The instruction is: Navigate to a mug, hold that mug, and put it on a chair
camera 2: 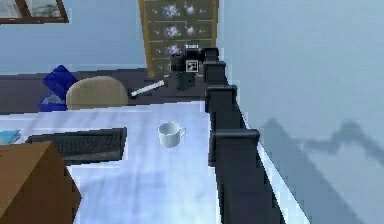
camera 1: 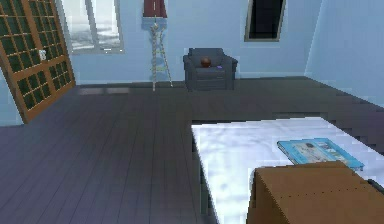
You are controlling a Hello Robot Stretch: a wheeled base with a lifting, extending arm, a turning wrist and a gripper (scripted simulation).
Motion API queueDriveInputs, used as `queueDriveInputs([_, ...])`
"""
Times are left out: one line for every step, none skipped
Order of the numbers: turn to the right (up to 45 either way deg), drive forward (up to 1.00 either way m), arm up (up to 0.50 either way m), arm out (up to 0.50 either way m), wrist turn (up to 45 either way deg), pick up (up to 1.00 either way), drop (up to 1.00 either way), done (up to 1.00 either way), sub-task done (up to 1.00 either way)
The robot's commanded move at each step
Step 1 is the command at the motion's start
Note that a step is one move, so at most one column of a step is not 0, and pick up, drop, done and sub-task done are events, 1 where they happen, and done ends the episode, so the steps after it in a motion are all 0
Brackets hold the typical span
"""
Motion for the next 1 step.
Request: queueDriveInputs([0.0, 0.00, 0.00, 0.00, 18.0, 0.00, 0.00, 0.00, 0.00])
